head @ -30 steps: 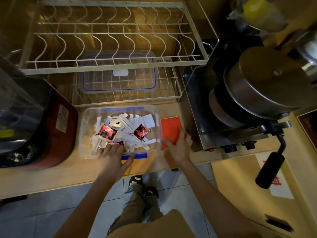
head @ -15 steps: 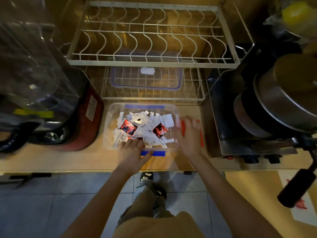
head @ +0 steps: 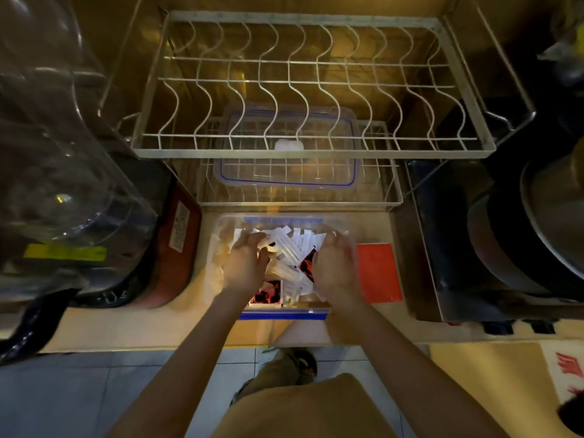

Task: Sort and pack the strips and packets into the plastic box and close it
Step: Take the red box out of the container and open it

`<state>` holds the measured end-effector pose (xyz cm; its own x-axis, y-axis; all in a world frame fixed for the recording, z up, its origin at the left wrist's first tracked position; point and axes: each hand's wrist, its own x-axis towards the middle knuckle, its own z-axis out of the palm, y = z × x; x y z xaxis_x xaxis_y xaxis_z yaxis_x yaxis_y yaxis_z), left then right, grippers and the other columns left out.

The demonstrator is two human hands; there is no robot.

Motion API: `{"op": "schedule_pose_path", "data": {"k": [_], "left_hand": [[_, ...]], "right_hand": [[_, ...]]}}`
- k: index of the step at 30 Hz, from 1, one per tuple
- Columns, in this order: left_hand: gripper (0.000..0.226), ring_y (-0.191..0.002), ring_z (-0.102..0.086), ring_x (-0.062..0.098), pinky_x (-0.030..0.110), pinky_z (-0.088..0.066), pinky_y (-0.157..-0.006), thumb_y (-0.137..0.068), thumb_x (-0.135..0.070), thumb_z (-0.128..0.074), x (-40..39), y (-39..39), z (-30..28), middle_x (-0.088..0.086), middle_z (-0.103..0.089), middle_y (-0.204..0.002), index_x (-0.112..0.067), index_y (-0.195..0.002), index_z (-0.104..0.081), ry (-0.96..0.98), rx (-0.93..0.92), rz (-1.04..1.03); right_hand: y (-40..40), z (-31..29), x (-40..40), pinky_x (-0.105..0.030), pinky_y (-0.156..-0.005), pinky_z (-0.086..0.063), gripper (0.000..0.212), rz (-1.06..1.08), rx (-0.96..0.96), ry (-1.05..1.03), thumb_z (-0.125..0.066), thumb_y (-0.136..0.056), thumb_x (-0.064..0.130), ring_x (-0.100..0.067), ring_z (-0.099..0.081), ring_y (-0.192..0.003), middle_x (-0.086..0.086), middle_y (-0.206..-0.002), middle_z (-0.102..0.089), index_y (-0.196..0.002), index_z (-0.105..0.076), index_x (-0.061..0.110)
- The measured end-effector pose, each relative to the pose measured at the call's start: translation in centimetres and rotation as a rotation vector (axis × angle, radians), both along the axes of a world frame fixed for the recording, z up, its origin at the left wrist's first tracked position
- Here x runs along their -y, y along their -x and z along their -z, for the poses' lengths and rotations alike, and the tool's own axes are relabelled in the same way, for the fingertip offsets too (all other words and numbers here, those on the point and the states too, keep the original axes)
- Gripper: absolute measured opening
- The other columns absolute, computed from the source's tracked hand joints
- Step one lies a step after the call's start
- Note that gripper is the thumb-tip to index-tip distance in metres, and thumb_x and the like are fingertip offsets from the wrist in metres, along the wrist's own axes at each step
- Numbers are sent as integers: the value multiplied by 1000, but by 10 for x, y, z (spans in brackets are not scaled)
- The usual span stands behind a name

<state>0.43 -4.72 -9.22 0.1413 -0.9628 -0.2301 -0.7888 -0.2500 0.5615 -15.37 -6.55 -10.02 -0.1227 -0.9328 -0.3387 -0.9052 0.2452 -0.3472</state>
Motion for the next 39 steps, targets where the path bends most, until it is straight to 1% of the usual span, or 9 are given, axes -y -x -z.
{"op": "schedule_pose_path", "data": {"k": [3, 6, 10, 15, 21, 24, 29, 32, 39], "left_hand": [[30, -107, -60, 33, 40, -49, -83, -95, -18, -43, 14, -2, 6, 16, -56, -127, -11, -121, -56, -14, 43, 6], [31, -103, -61, 35, 41, -50, -79, -96, -20, -41, 22, -3, 11, 17, -55, -127, -12, -121, -57, -60, 72, -3], [34, -100, -62, 36, 43, -52, -79, -94, -21, -46, 27, -6, 17, 17, -50, -132, -12, -126, -51, -134, 81, 20], [57, -107, -59, 37, 43, -52, -86, -82, -25, -64, 32, -7, 21, 15, -37, -143, -16, -133, -41, -182, 105, 155], [49, -102, -61, 32, 44, -55, -81, -75, -24, -70, 34, -6, 27, 12, -60, -120, -18, -119, -51, -121, 58, 55], [50, -104, -59, 32, 46, -54, -83, -72, -23, -71, 34, -6, 35, 12, -56, -119, -21, -116, -47, -121, -15, 44], [63, -128, -39, 32, 49, -43, -101, -78, -17, -66, 28, -3, 45, 14, -34, -140, -22, -131, -33, -116, -133, 19], [61, -122, -41, 29, 37, -45, -94, -76, -22, -67, 21, 2, 37, 13, -26, -143, -18, -131, -42, -33, -147, -13], [57, -105, -55, 38, 43, -51, -79, -70, -34, -77, 24, 0, -7, 19, -45, -127, -8, -116, -57, -45, 112, -62]], "right_hand": [[-6, 0, -4, -33, -77, -53, 48, -20, -114, -47, -47, -92, 12, -30, -57, -110, -22, -142, -32, -136, -29, 4], [-9, 3, -4, -31, -72, -54, 42, -9, -188, -18, -46, -92, 14, -28, -56, -108, -21, -134, -39, -131, -33, 3], [-12, 5, -4, -33, -78, -52, 40, -58, -226, 6, -46, -92, 11, -33, -45, -120, -23, -130, -44, -129, -37, 1], [-17, 3, -6, -35, -80, -53, 46, -80, -224, -25, -46, -92, 8, -35, -47, -119, -26, -136, -37, -134, -31, 0], [-11, 2, -9, -34, -86, -51, 51, -56, -173, -59, -48, -91, 2, -32, -47, -119, -23, -132, -44, -137, -26, 2], [-6, -5, -9, -36, -89, -49, 47, -23, -120, -64, -46, -91, 3, -32, -51, -116, -23, -131, -46, -136, -29, 4], [4, -30, -15, -36, -78, -52, 35, -7, 64, 17, -48, -92, 16, -31, -62, -98, -18, -116, -57, -125, -42, 7], [16, -56, -18, -36, -72, -52, 35, 23, 157, 68, -51, -90, 24, -30, -63, -91, -13, -105, -61, -123, -45, 13], [75, -85, -22, -31, -80, -51, 44, 351, 379, 181, -63, -83, 22, -21, -63, -94, -5, -107, -65, -124, -49, 15]]}}
